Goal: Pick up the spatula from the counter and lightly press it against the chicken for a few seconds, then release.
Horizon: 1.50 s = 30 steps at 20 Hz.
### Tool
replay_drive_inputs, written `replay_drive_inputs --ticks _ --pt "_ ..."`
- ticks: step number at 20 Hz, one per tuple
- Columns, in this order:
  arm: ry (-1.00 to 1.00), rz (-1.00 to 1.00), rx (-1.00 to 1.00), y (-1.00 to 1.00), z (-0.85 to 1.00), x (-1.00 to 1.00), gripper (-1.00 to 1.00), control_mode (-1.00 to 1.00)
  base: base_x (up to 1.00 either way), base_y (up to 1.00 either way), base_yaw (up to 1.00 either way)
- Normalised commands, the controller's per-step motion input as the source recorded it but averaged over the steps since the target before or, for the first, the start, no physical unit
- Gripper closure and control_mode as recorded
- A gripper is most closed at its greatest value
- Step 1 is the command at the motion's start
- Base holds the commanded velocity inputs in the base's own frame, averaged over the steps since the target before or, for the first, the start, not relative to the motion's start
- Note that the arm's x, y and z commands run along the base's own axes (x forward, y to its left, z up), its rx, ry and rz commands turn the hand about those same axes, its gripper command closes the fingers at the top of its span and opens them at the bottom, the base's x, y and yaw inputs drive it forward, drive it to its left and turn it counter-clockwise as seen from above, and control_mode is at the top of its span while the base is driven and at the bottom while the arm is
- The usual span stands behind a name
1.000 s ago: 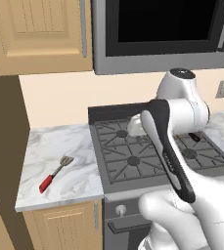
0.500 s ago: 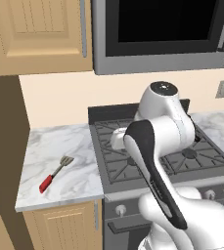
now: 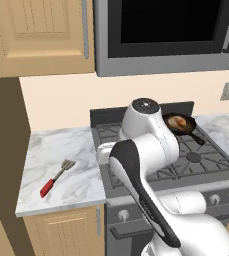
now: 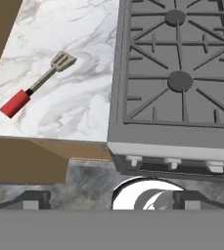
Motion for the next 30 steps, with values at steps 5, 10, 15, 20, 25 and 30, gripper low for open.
replay_drive_inputs --ticks 5,10,15,20,25,30 --pt "0.00 0.00 0.00 0.41 -0.25 0.00 -1.00 -1.00 0.00 0.00 0.00" --pt "0.00 0.00 0.02 0.39 -0.13 0.00 -1.00 -1.00 0.00 0.00 0.00" --pt "0.03 0.00 0.05 0.33 -0.01 0.00 -1.00 -1.00 0.00 0.00 0.00" --pt "0.07 0.00 0.02 0.40 -0.15 0.04 -1.00 -1.00 0.00 0.00 0.00" --pt "0.02 0.00 0.00 0.39 -0.15 0.10 -1.00 -1.00 0.00 0.00 0.00" --pt "0.01 0.00 0.00 0.27 -0.07 0.19 -1.00 -1.00 0.00 0.00 0.00"
